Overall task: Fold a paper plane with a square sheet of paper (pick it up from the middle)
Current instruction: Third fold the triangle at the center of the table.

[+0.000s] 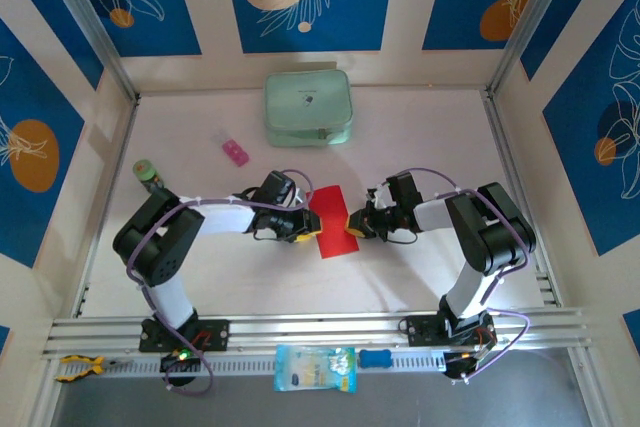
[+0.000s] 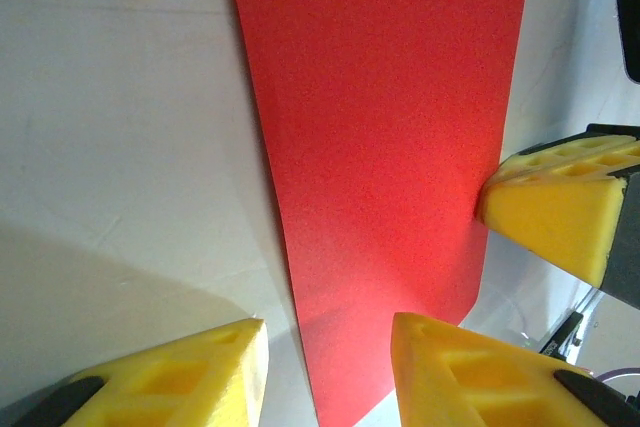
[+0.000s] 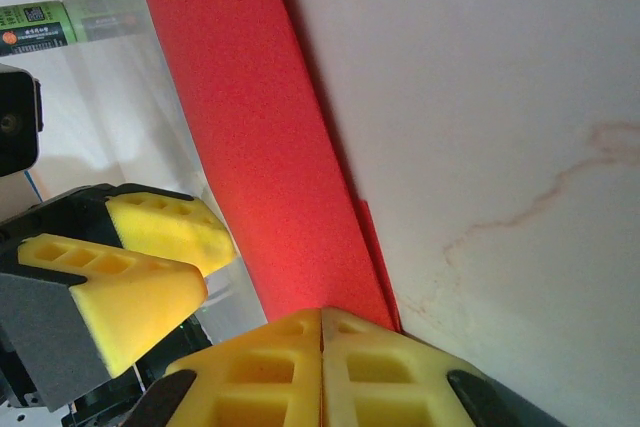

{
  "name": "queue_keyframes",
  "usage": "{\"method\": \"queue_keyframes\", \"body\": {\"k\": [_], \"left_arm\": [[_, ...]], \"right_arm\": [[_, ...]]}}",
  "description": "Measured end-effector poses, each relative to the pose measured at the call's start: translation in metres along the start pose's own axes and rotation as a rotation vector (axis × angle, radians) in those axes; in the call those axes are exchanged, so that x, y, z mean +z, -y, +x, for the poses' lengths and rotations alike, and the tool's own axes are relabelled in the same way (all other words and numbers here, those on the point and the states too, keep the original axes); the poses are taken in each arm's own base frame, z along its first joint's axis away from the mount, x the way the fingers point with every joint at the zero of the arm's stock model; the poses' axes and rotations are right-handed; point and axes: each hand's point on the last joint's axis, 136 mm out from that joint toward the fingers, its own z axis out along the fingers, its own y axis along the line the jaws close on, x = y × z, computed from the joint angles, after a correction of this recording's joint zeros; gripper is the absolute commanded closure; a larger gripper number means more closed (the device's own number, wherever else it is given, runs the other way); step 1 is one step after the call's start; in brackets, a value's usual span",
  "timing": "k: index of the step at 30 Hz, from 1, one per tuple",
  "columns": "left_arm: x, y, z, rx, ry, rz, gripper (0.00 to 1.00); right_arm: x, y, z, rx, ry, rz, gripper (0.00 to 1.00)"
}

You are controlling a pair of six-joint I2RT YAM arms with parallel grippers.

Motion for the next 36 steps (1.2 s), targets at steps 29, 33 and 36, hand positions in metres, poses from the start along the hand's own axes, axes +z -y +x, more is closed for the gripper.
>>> {"method": "queue_keyframes", "body": {"k": [29,33,36], "left_arm": [[0.007,0.021,-0.01,0.056,0.037,0.024,0.56],[0.006,0.013,-0.012,0.049,0.056,-0.018,0.53],[0.003,0.01,-0.013,0.049,0.071,-0.045,0.53]], "right_arm": [[-0.002,0.005,-0.006,-0.013,-0.012,0.095,0.91],[-0.003,0.005,-0.006,-0.011,-0.01,0.083,0.93],[-0.003,0.005,-0.006,-0.013,-0.009,0.082,0.93]]}}
